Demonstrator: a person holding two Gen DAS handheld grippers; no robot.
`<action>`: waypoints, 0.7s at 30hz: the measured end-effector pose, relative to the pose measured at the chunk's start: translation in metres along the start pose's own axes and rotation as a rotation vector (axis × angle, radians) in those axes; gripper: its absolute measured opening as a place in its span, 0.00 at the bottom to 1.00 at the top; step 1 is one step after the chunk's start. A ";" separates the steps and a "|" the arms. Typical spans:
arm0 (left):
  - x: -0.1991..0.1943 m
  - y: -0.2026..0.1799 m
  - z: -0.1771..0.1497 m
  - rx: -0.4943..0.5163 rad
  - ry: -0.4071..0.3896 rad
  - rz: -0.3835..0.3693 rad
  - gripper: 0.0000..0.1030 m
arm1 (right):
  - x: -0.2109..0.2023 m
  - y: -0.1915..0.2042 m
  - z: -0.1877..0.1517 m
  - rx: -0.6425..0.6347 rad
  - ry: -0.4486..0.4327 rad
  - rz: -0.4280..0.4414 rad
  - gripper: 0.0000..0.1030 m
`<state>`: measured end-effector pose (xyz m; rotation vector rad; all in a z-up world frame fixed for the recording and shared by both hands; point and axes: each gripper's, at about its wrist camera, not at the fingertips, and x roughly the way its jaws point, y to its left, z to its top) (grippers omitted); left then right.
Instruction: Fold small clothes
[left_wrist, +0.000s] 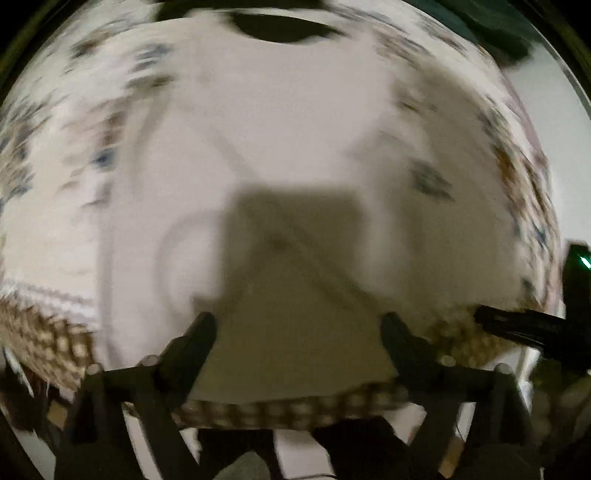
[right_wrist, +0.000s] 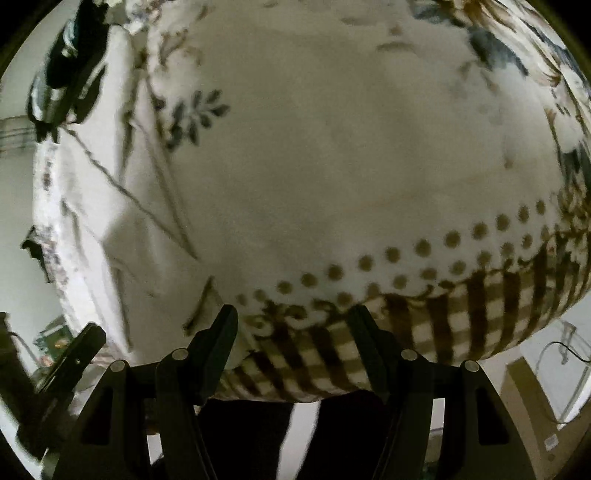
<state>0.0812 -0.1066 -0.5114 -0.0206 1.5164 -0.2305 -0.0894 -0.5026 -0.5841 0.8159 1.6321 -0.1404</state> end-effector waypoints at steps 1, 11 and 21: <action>-0.004 0.021 -0.001 -0.034 -0.011 0.025 0.89 | -0.007 -0.003 0.000 -0.007 0.000 0.032 0.64; 0.019 0.183 -0.046 -0.284 0.069 0.072 0.88 | 0.042 0.003 -0.011 -0.028 0.158 0.095 0.64; 0.040 0.185 -0.081 -0.305 0.078 -0.099 0.03 | 0.070 -0.019 -0.024 0.048 0.229 0.223 0.34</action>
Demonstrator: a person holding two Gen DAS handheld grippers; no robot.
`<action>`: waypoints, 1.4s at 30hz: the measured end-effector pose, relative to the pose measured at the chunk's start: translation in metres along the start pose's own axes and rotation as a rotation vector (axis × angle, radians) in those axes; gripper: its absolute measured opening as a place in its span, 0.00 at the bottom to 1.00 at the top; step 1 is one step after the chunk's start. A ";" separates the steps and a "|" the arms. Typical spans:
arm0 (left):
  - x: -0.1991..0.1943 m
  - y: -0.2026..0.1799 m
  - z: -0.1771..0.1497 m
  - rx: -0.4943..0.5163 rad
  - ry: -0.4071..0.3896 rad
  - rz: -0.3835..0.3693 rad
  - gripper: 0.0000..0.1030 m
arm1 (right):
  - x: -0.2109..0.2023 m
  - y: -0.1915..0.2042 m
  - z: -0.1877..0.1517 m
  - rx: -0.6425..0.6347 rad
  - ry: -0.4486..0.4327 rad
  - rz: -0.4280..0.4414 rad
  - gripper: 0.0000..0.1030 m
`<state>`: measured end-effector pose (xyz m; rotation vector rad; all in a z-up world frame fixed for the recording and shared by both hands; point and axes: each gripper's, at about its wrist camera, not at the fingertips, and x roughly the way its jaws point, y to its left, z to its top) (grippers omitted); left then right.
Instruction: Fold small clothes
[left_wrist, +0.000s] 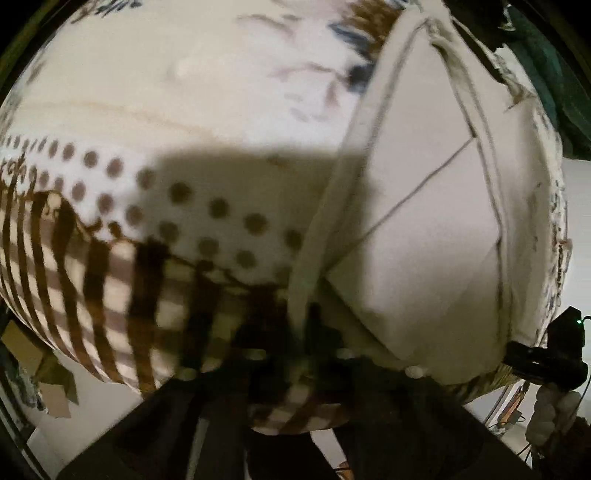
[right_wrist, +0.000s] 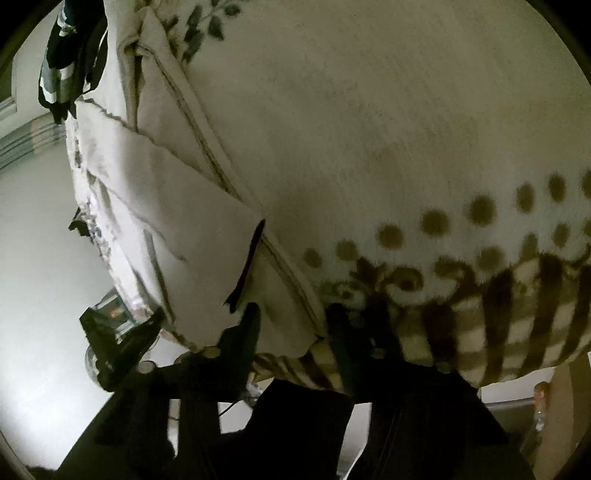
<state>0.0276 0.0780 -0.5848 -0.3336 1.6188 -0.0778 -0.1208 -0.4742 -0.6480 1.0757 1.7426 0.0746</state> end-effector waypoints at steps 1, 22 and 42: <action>-0.006 0.000 -0.005 0.008 -0.021 0.000 0.03 | -0.003 -0.004 -0.001 0.001 0.006 0.004 0.34; -0.107 0.016 0.049 -0.129 -0.084 -0.194 0.01 | -0.105 0.051 0.017 -0.098 -0.210 0.080 0.03; -0.067 -0.009 0.196 -0.150 -0.256 -0.210 0.48 | -0.128 0.101 0.148 -0.149 -0.330 -0.005 0.55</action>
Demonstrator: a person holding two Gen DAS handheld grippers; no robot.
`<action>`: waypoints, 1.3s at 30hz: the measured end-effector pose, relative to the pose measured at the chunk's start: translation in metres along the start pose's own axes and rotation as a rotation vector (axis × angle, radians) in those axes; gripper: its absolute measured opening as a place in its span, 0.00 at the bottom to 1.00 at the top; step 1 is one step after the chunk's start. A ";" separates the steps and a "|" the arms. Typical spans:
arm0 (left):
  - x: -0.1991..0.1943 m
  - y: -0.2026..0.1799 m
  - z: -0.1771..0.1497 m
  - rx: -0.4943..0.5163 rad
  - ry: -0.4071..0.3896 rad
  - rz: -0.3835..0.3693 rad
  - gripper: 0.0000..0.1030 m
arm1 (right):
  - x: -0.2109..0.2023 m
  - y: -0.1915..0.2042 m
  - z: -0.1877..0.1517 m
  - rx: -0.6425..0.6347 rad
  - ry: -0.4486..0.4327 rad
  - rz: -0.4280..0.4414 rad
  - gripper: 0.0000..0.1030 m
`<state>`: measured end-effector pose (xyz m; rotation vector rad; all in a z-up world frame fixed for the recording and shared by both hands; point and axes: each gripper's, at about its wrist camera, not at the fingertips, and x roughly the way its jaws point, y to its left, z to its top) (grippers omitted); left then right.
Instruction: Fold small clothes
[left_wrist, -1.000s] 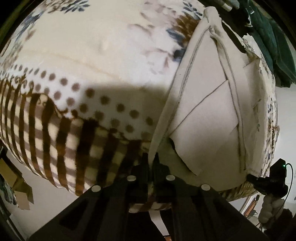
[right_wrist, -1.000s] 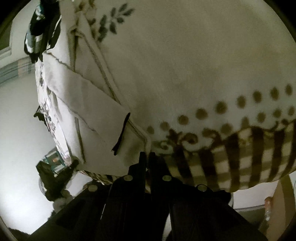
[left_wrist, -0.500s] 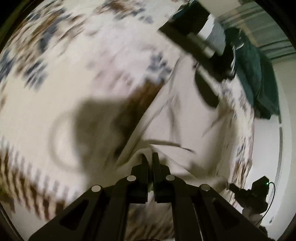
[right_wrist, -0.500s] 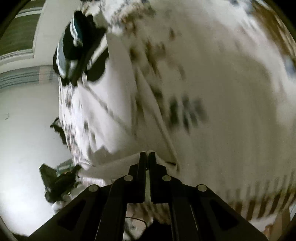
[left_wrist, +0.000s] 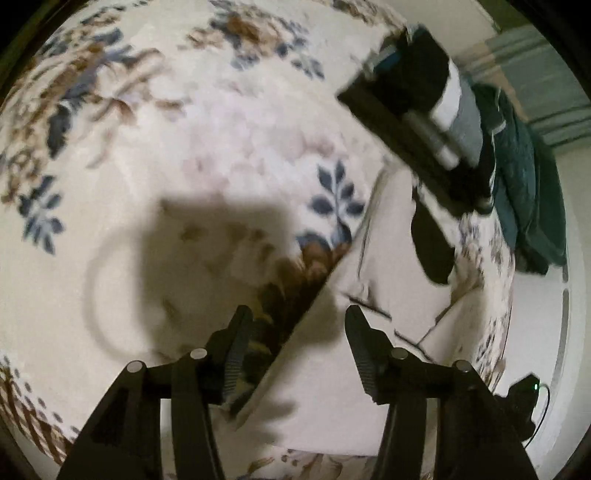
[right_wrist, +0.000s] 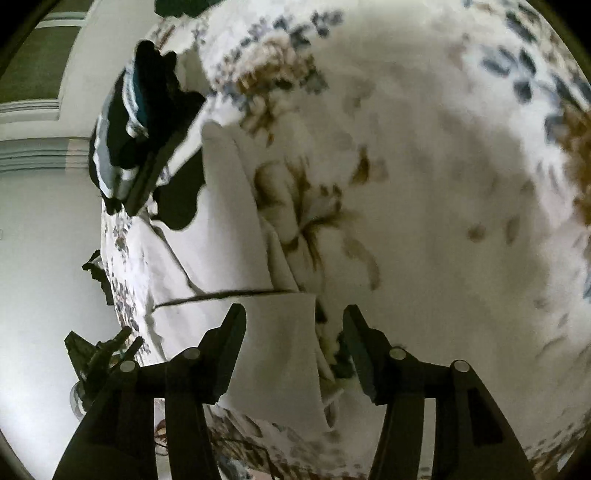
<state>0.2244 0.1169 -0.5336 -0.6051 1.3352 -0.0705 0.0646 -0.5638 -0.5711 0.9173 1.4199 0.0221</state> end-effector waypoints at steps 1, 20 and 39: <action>0.009 -0.006 -0.001 0.028 0.019 0.006 0.48 | 0.009 0.000 0.000 -0.003 0.016 0.004 0.55; 0.053 -0.018 0.005 0.168 0.065 -0.024 0.05 | 0.041 0.022 0.008 0.043 -0.138 -0.188 0.03; 0.043 -0.088 0.098 0.339 -0.031 -0.029 0.63 | 0.032 0.111 0.082 -0.151 -0.128 -0.265 0.54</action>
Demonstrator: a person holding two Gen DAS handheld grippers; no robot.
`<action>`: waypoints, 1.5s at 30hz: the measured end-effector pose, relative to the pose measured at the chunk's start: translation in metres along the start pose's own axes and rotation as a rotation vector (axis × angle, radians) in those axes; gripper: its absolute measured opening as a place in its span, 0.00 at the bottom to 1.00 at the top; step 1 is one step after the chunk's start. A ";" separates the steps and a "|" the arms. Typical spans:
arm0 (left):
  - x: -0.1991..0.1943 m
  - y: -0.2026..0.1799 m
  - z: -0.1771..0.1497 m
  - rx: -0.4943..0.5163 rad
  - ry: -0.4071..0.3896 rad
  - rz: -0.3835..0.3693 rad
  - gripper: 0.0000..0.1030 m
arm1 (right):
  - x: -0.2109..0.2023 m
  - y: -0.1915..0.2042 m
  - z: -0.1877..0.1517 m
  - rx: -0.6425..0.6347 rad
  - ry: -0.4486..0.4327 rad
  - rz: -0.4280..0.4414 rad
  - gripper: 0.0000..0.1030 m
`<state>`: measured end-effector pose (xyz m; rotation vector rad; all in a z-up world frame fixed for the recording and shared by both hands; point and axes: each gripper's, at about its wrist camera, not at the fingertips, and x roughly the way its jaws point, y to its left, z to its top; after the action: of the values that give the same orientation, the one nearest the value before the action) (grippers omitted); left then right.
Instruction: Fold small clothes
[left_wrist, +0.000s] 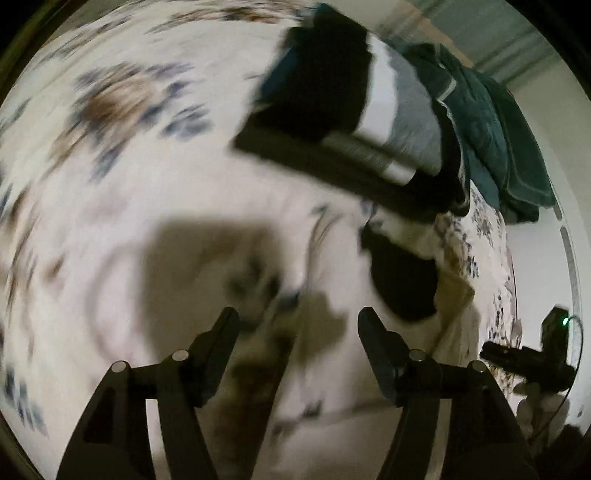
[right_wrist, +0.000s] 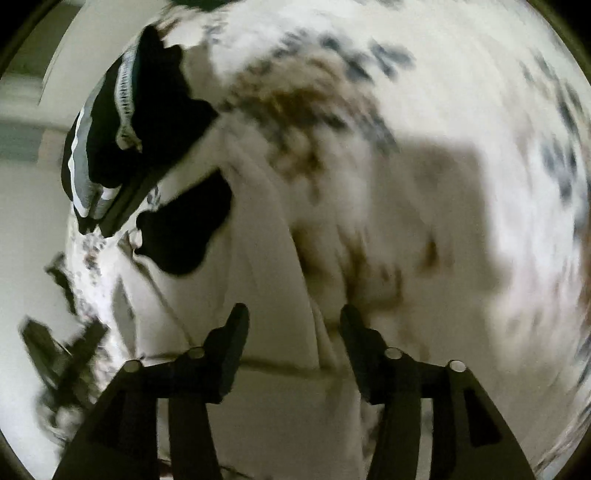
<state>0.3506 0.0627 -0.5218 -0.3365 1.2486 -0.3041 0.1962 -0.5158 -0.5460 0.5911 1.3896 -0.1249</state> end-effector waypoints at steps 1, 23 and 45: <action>0.010 -0.007 0.013 0.033 0.001 0.012 0.63 | 0.002 0.010 0.014 -0.038 -0.015 -0.027 0.54; 0.052 -0.095 0.039 0.405 0.002 0.105 0.07 | 0.018 0.072 0.092 -0.295 -0.033 -0.094 0.04; -0.065 -0.045 -0.175 0.158 0.075 0.071 0.07 | -0.035 0.017 -0.175 -0.231 0.084 0.005 0.04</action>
<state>0.1627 0.0338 -0.4956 -0.1456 1.2985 -0.3551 0.0409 -0.4298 -0.5179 0.4112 1.4600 0.0652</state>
